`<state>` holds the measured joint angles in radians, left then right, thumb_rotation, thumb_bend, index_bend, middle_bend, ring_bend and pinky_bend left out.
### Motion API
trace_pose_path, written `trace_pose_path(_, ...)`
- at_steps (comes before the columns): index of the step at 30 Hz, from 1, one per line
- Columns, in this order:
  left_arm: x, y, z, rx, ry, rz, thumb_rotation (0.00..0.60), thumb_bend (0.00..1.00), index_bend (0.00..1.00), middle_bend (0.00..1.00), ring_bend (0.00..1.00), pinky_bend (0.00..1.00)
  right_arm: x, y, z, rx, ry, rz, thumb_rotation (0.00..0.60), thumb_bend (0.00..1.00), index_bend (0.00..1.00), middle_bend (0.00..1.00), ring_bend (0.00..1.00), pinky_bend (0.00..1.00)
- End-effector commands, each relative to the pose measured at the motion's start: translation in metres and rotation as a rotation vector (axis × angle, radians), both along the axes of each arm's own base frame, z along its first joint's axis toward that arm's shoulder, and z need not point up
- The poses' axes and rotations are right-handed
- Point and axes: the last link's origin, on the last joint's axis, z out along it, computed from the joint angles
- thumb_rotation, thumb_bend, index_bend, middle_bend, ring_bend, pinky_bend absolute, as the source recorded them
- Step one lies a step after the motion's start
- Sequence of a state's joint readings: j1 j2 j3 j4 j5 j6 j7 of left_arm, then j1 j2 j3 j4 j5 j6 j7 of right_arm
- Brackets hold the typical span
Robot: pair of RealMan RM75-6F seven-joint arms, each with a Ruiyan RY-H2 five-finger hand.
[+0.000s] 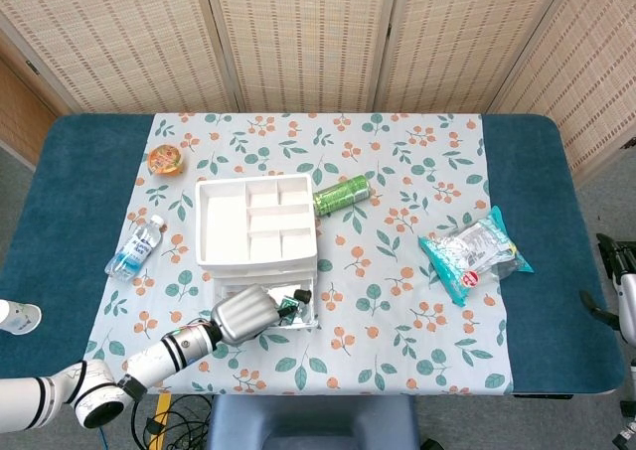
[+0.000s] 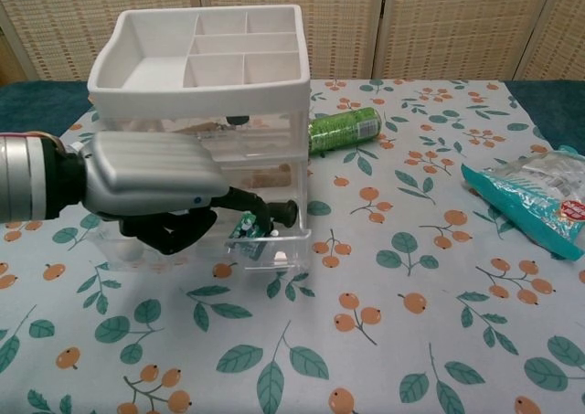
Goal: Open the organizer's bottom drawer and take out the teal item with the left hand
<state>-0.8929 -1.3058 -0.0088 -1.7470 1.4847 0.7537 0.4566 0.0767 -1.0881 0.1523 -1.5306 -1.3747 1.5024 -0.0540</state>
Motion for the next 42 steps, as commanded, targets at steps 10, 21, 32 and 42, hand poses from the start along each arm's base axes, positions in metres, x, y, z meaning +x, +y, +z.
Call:
trace_pose_path(10, -0.008, 0.004, 0.006, 0.105, 0.059, -0.001, 0.600, 0.84, 0.28, 0.96, 0.99, 1.00, 0.000, 0.000, 0.001, -0.004, 0.000, 0.001, 0.600, 0.26, 0.12, 0.25, 0.25, 0.18)
trace_pose_path(21, -0.013, 0.004, 0.014, 0.158, 0.097, 0.027, 0.600, 0.84, 0.28, 0.95, 0.98, 1.00, 0.001, 0.000, 0.001, -0.007, -0.002, 0.004, 0.600, 0.26, 0.12, 0.25, 0.25, 0.18)
trace_pose_path(32, -0.016, 0.001, 0.025, 0.207, 0.116, 0.033, 0.600, 0.84, 0.32, 0.95, 0.98, 1.00, 0.002, 0.002, 0.001, -0.010, -0.004, 0.007, 0.600, 0.26, 0.12, 0.25, 0.25, 0.18)
trace_pose_path(42, -0.008, -0.004, 0.029, 0.214, 0.032, -0.004, 0.600, 0.83, 0.32, 0.95, 0.97, 1.00, 0.003, 0.004, 0.001, -0.013, -0.006, 0.011, 0.600, 0.26, 0.12, 0.25, 0.26, 0.19)
